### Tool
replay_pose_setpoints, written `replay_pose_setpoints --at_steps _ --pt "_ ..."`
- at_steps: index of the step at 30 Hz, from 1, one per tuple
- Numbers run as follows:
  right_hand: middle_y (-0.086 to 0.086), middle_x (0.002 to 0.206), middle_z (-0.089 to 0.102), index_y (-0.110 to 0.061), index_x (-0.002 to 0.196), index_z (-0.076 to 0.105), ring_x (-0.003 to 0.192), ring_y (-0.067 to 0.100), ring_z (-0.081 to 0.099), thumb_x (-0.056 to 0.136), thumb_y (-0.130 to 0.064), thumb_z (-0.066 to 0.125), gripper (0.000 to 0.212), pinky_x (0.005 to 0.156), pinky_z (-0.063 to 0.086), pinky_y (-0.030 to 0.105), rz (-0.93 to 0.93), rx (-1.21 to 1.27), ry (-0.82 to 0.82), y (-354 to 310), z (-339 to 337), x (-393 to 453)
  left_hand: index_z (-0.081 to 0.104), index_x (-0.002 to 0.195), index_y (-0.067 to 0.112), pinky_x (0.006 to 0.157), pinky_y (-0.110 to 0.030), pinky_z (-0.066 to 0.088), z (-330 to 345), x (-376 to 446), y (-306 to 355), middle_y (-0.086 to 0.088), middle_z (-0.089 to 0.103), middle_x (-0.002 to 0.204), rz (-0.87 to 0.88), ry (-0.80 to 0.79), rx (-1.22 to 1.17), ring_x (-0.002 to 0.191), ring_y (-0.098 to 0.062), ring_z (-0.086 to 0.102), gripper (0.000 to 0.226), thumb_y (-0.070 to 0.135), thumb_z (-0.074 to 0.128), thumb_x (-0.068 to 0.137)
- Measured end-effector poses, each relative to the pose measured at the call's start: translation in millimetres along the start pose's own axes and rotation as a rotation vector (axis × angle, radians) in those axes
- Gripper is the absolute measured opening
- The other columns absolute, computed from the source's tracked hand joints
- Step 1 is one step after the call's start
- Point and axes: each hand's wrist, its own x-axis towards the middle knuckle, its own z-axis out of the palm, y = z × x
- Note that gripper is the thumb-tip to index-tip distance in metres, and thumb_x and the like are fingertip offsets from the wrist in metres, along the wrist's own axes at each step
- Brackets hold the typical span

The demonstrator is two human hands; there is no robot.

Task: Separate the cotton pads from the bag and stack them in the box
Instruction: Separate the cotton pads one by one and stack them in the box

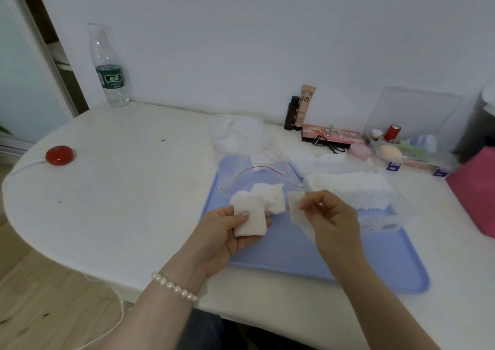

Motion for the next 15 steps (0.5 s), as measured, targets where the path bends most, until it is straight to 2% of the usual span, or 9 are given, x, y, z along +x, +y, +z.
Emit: replay_pose_setpoints --at_steps 2,5,7,9,11,13,15 --pt "-0.013 0.064 0.065 -0.021 0.066 0.067 0.063 0.002 0.054 0.086 0.007 0.052 0.037 0.058 0.041 0.014 0.158 0.144 -0.001 -7.3 -3.8 2.9 0.059 0.105 -0.006 0.073 -0.035 0.058 4.3 0.6 -1.4 -0.025 0.068 0.103 0.007 -0.008 -0.004 0.085 -0.029 0.070 0.023 -0.005 0.039 0.094" --pt "-0.007 0.069 0.070 -0.017 0.075 0.072 0.068 0.009 0.061 0.082 -0.002 0.062 0.019 0.060 0.046 0.023 0.253 0.325 -0.060 -17.1 -6.9 4.6 0.060 0.104 -0.005 0.074 -0.035 0.057 9.3 1.8 -3.1 -0.025 0.067 0.105 0.016 -0.015 0.009 0.086 -0.029 0.070 0.023 -0.004 0.039 0.095" --pt "-0.007 0.067 0.069 -0.015 0.077 0.071 0.065 0.007 0.062 0.075 -0.002 0.070 0.014 0.059 0.048 0.021 0.207 0.277 -0.029 -18.9 -4.8 4.0 0.060 0.106 -0.005 0.075 -0.036 0.057 11.5 3.1 -4.0 -0.027 0.066 0.109 0.013 -0.017 0.000 0.091 -0.032 0.068 0.023 -0.004 0.039 0.095" --pt "-0.011 0.065 0.068 -0.018 0.077 0.068 0.062 0.002 0.061 0.074 0.005 0.070 0.023 0.059 0.049 0.016 0.109 0.174 0.065 -18.5 -0.5 3.5 0.059 0.106 -0.005 0.078 -0.037 0.056 13.3 4.3 -5.2 -0.027 0.065 0.109 0.012 -0.018 -0.004 0.095 -0.034 0.066 0.023 -0.004 0.039 0.095" --pt "-0.007 0.071 0.069 -0.025 0.083 0.065 0.067 0.003 0.062 0.078 0.004 0.067 0.030 0.065 0.050 0.015 0.004 0.074 0.138 -17.1 3.7 2.7 0.060 0.103 -0.004 0.076 -0.037 0.056 14.4 5.0 -6.2 -0.024 0.067 0.103 0.016 -0.016 -0.001 0.092 -0.033 0.066 0.022 -0.004 0.039 0.095" --pt "-0.001 0.076 0.069 -0.030 0.096 0.060 0.071 0.004 0.064 0.081 -0.003 0.066 0.032 0.068 0.049 0.013 -0.016 0.022 0.139 -13.3 7.4 2.3 0.060 0.104 -0.004 0.074 -0.036 0.057 14.6 5.6 -7.2 -0.022 0.068 0.100 0.019 -0.011 -0.002 0.090 -0.032 0.067 0.022 -0.003 0.039 0.095" --pt "-0.001 0.077 0.070 -0.029 0.098 0.058 0.073 0.003 0.065 0.083 -0.007 0.066 0.027 0.068 0.049 0.013 0.009 -0.009 0.094 -10.4 11.9 1.3 0.060 0.106 -0.004 0.075 -0.036 0.057 14.8 5.7 -7.9 -0.023 0.067 0.102 0.023 -0.005 -0.002 0.090 -0.032 0.067 0.023 -0.003 0.040 0.095"
